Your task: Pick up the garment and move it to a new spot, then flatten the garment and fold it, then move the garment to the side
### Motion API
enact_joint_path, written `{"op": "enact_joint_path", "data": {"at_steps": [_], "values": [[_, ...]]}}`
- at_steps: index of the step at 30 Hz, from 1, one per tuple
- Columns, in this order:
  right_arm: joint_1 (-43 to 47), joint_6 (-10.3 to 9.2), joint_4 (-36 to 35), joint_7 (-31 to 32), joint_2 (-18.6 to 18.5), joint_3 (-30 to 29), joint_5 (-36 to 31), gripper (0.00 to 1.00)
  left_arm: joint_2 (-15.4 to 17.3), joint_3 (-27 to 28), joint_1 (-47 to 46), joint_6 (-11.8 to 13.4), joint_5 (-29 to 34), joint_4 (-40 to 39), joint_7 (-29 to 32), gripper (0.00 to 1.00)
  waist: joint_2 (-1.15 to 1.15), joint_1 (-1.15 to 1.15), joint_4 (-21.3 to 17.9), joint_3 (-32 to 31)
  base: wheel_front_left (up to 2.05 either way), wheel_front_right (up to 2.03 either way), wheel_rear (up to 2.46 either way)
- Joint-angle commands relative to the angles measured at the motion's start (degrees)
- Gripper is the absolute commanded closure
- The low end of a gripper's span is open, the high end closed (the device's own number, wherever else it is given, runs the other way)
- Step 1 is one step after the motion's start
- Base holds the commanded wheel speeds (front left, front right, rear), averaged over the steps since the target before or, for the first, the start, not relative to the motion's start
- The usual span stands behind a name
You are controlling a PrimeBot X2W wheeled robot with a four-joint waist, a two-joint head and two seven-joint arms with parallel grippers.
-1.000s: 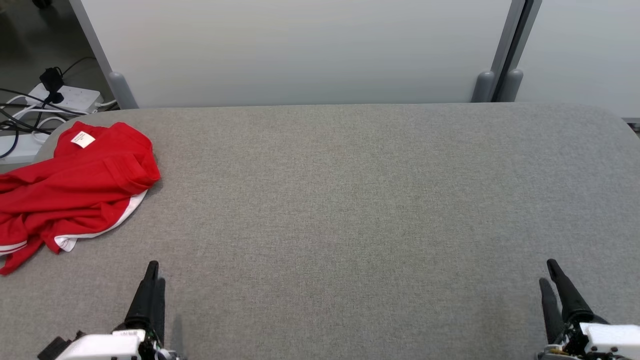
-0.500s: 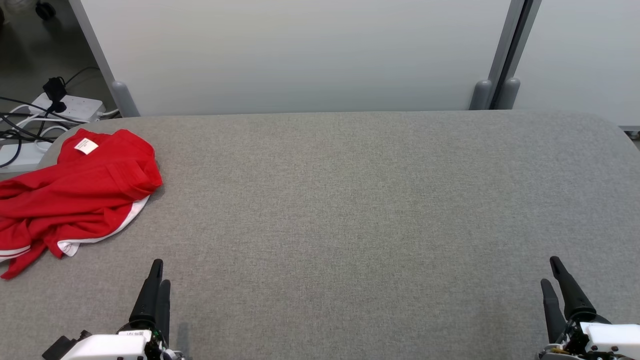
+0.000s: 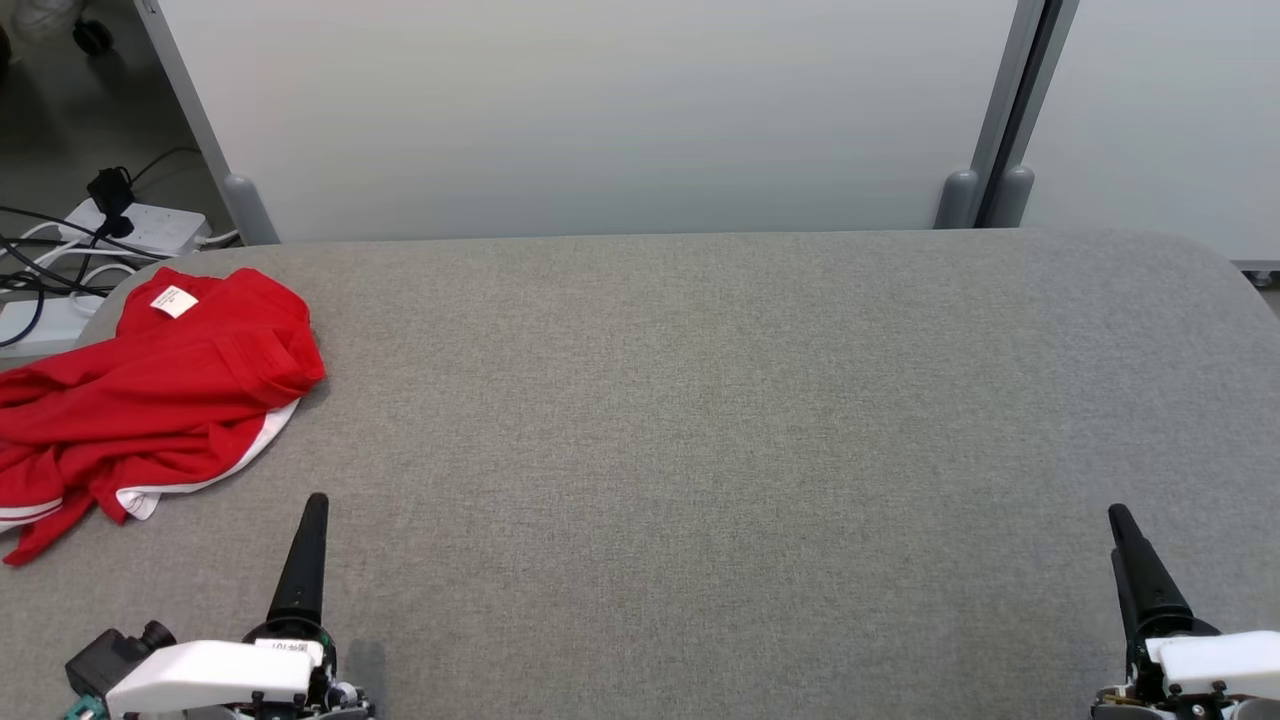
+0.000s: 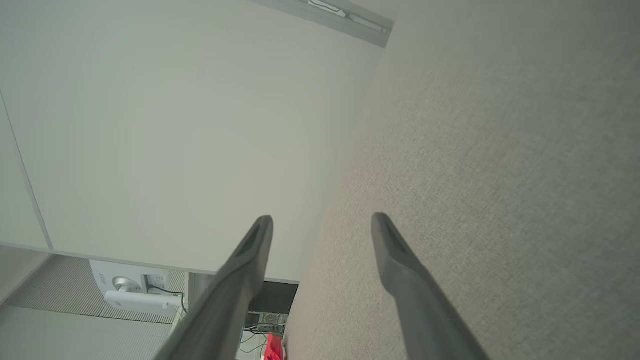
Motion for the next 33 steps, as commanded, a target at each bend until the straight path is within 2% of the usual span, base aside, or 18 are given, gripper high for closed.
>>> {"op": "enact_joint_path", "data": {"at_steps": [1,2,8,9,15,33], "values": [[-3.17,0.03,-2.11,-0.95,-1.38,0.38,-2.8,0.0,1.22,0.34,-3.4,0.26,2.62,-2.12,-0.74,0.0,0.0,-0.01,-0.07,-0.05,0.0,0.0,0.0],[-3.17,0.03,-2.11,-0.95,-1.38,0.38,-2.8,0.0,1.22,0.34,-3.4,0.26,2.62,-2.12,-0.74,0.0,0.0,-0.01,-0.07,-0.05,0.0,0.0,0.0],[-4.32,0.04,-4.35,-1.97,-1.94,1.28,-12.64,0.0,1.79,-0.18,-4.07,1.17,10.17,-3.32,-1.76,0.0,0.0,-0.01,-0.31,-0.24,0.0,0.0,0.0],[-4.61,0.04,-4.98,-2.31,-2.1,1.62,-15.9,0.0,2.02,-0.58,-4.19,1.59,12.56,-3.56,-2.1,0.0,0.0,-0.01,-0.37,-0.32,0.0,0.0,0.0],[-4.7,0.04,-5.39,-3.3,-2.25,2.58,-23.65,0.0,3.08,-2.09,-4.23,3.0,19.65,-3.74,-3.12,0.0,0.0,-0.01,-0.41,-0.58,0.0,0.0,0.0],[-4.04,0.05,-2.75,-5.77,-3.12,6.41,-38.0,0.0,5.24,-5.22,-3.54,6.27,34.81,-2.86,-6.18,0.0,0.0,-0.01,-0.63,-1.39,0.0,0.0,0.0]]}}
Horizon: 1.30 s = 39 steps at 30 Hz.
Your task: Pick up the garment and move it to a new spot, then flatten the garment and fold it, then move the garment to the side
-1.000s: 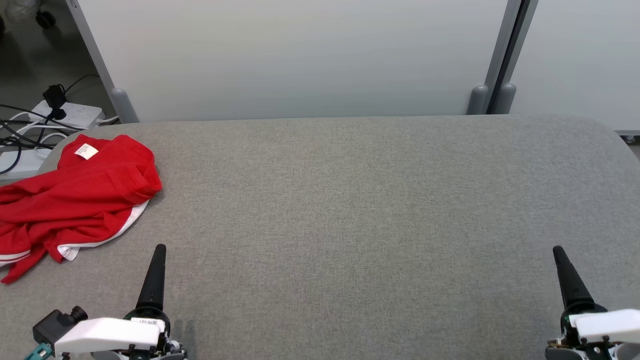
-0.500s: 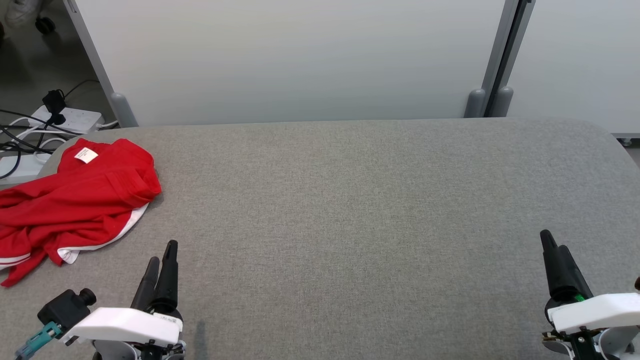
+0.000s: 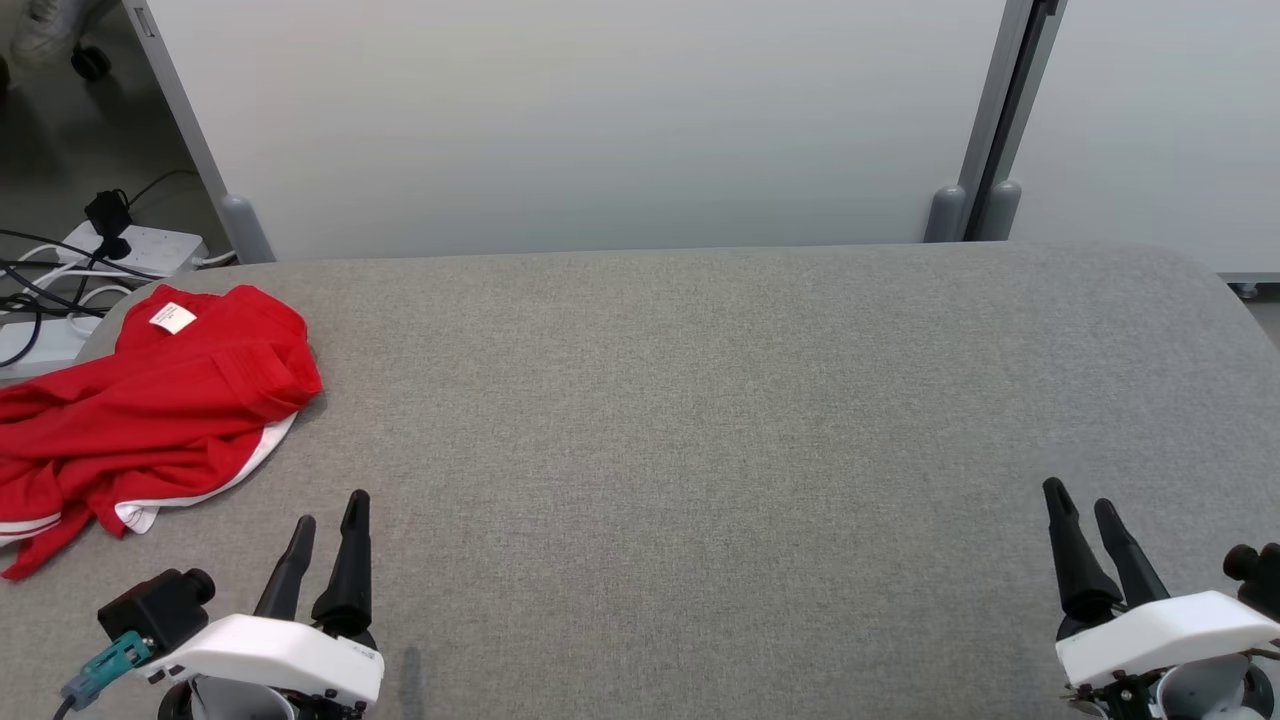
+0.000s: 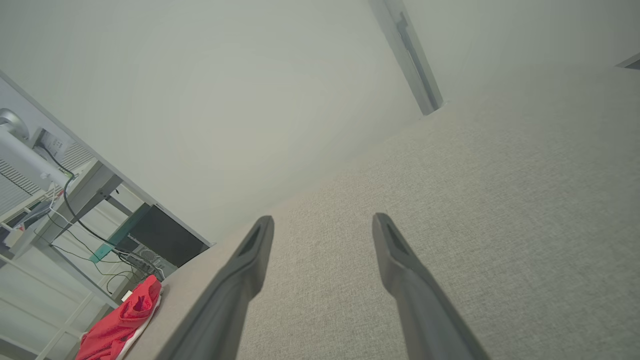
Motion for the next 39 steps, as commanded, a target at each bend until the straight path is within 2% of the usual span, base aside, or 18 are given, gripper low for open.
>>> {"op": "enact_joint_path", "data": {"at_steps": [1,24,39], "values": [[-1.89,0.05,-0.84,-1.25,-1.44,1.49,-3.35,0.0,1.59,0.44,-2.58,0.91,3.53,-0.95,-1.01,0.0,0.0,-0.01,-0.14,-0.08,0.0,0.0,0.0],[-2.34,0.07,2.74,-4.63,-1.36,2.02,-20.18,0.0,3.11,-2.17,-3.59,4.53,18.09,3.15,-4.9,0.0,0.0,-0.01,-0.56,-0.81,0.0,0.0,0.0],[-2.66,0.08,4.44,-6.69,-1.32,2.33,-25.95,0.0,2.84,-2.04,-4.09,4.9,22.91,4.98,-5.86,0.0,0.0,-0.01,-0.64,-1.6,0.0,0.0,0.0]]}}
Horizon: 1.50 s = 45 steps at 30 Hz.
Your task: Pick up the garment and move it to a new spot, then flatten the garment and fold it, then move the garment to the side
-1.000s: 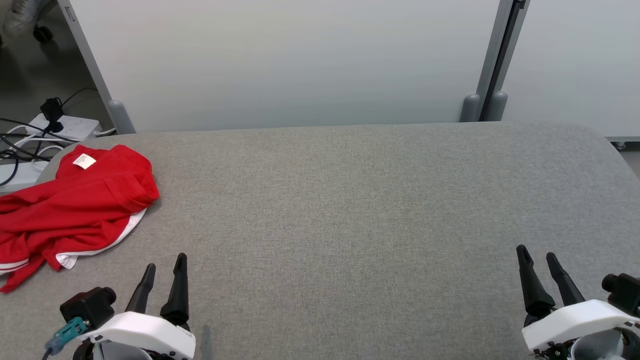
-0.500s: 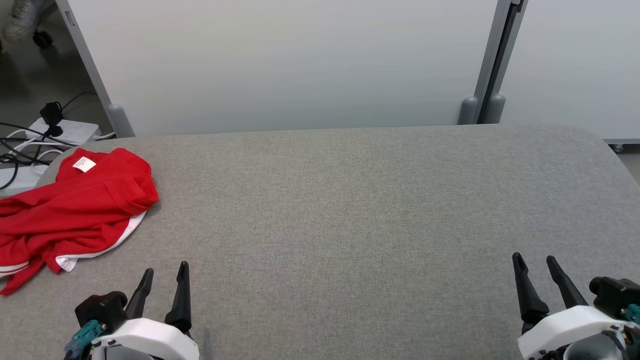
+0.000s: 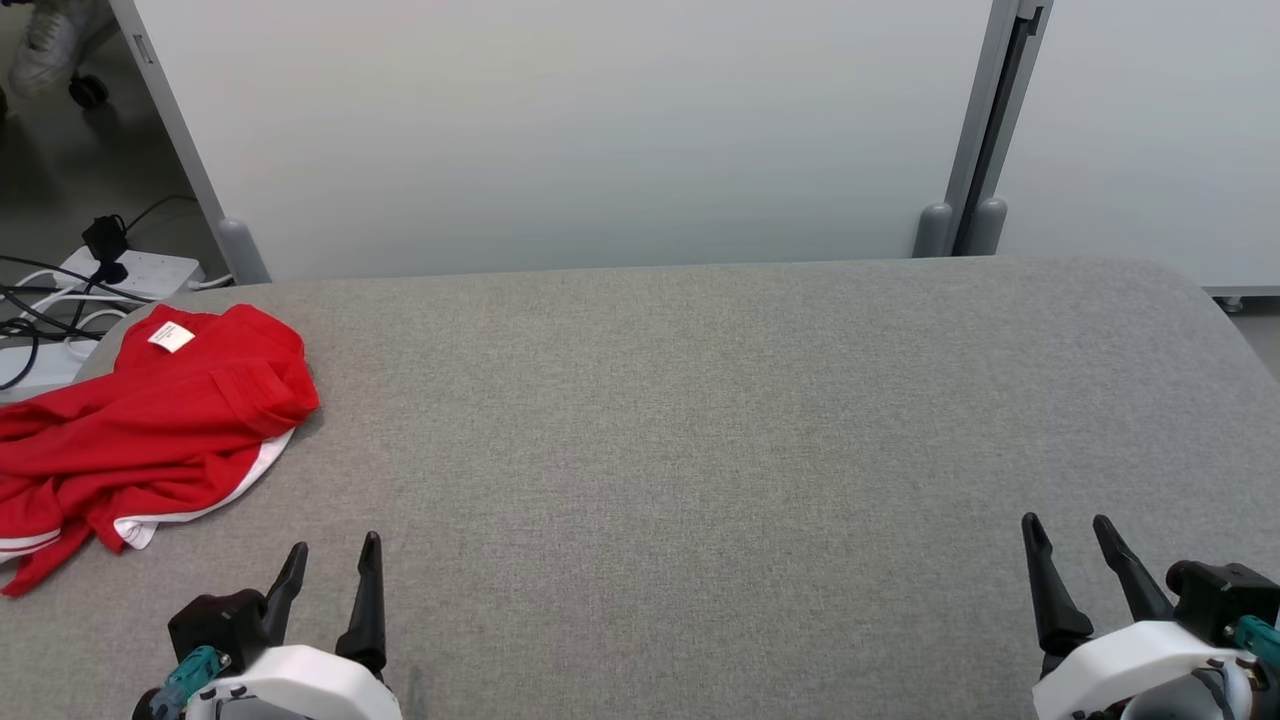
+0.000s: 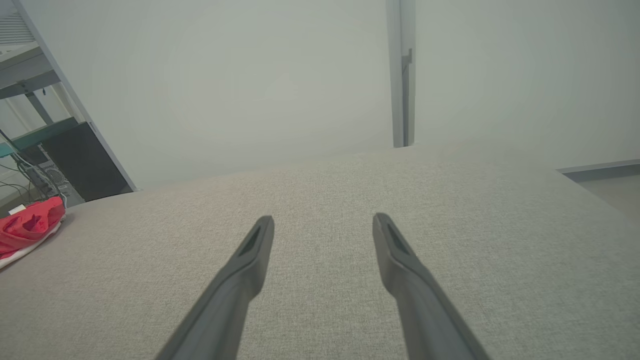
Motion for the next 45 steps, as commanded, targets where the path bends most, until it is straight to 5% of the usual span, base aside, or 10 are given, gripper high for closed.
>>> {"op": "enact_joint_path", "data": {"at_steps": [1,20,34,45], "values": [[-2.61,0.08,-1.05,-1.19,-1.04,0.91,-1.8,0.0,1.26,1.55,-4.04,0.6,1.86,-1.16,-0.43,0.0,0.0,0.0,0.05,-0.05,0.0,0.0,0.0],[-3.13,0.09,0.07,-4.31,-0.62,2.73,-10.52,0.0,2.66,0.74,-4.98,3.08,10.2,-1.88,-1.09,0.0,0.0,0.0,6.71,-0.15,0.0,0.0,0.0],[-3.36,0.09,-0.47,-4.88,0.88,5.1,-9.68,0.0,3.4,1.47,-2.7,4.77,9.11,-5.59,-0.23,0.0,0.0,0.0,16.79,0.28,0.0,0.0,0.0],[-3.53,0.09,0.14,-5.18,1.46,5.15,-9.73,0.0,3.78,1.19,-1.85,5.12,8.53,-6.7,0.25,0.0,0.0,0.0,18.68,0.46,0.0,0.0,0.0]]}}
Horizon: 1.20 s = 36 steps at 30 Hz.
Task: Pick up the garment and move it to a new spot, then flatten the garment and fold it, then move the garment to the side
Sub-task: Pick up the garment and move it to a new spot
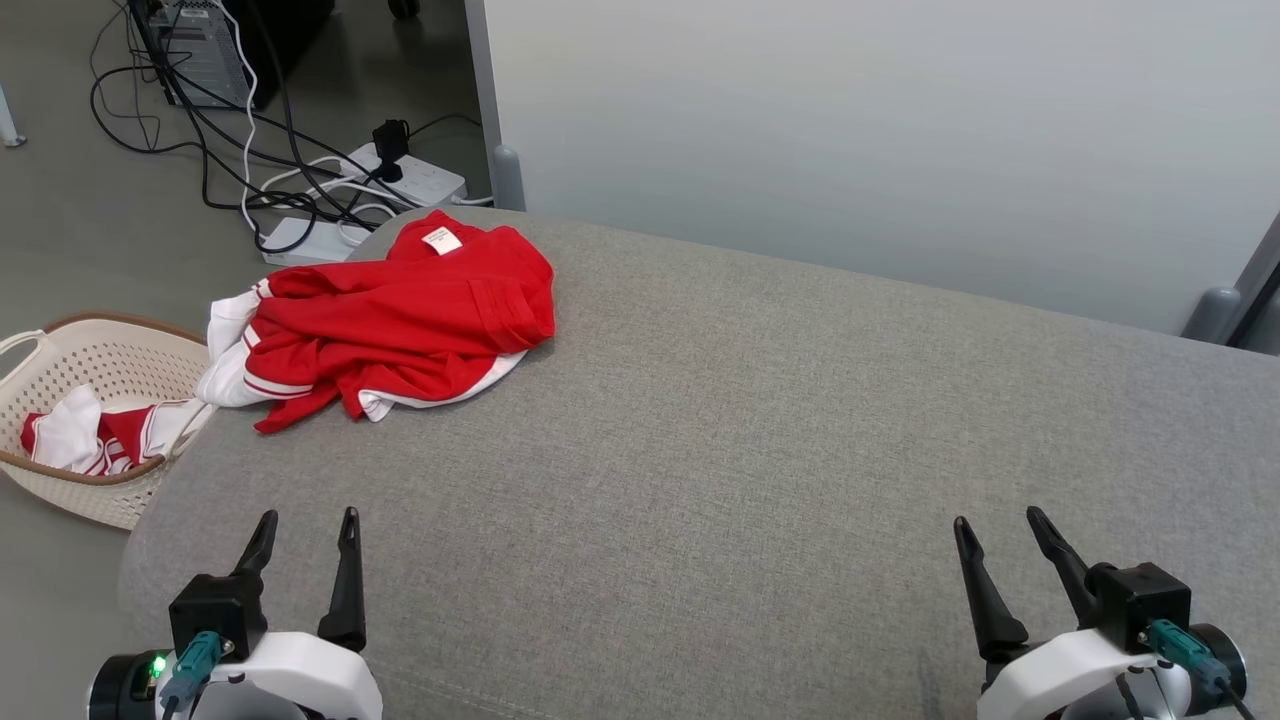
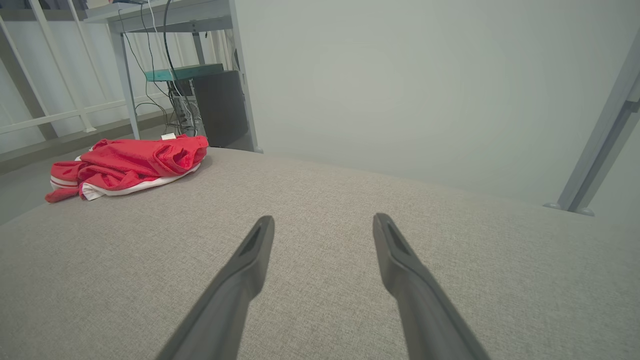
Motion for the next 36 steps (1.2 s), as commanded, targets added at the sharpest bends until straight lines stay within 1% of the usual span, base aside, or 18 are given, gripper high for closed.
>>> {"op": "enact_joint_path", "data": {"at_steps": [1,17,24,26,31,36], "values": [[-2.36,0.08,-1.24,-1.13,-0.53,1.12,0.08,0.0,1.03,1.82,-2.11,0.84,-0.42,-1.8,-0.22,0.0,0.0,0.0,-0.06,0.02,0.0,0.0,0.0],[-2.85,0.08,-0.67,-1.36,-0.66,1.16,0.26,0.0,1.68,1.05,-3.02,0.81,-1.02,-1.44,0.93,0.0,0.0,0.0,-0.82,0.46,0.0,0.0,0.0],[-2.99,0.08,-1.17,-1.05,-0.8,1.09,-0.08,0.0,2.36,0.45,-6.77,-1.21,-2.59,-0.93,4.0,0.0,0.0,0.0,-2.68,1.93,0.0,0.0,0.0],[-3.14,0.08,-1.48,-0.79,-0.83,1.05,-0.25,0.0,2.7,0.2,-9.03,-2.25,-3.3,0.17,5.84,0.0,0.0,0.0,-3.56,2.63,0.0,0.0,0.0],[-3.77,0.08,-2.55,-0.07,-1.09,1.22,-0.76,0.0,4.08,0.63,-17.48,-4.67,-5.26,5.02,9.92,0.0,0.0,0.0,-6.54,4.82,0.0,0.0,0.0],[-5.27,0.08,-4.23,0.57,-1.35,1.34,-1.55,0.0,5.96,1.69,-27.74,-7.44,-8.07,12.13,15.54,0.0,0.0,0.0,-10.27,8.39,0.0,0.0,0.0]]}}
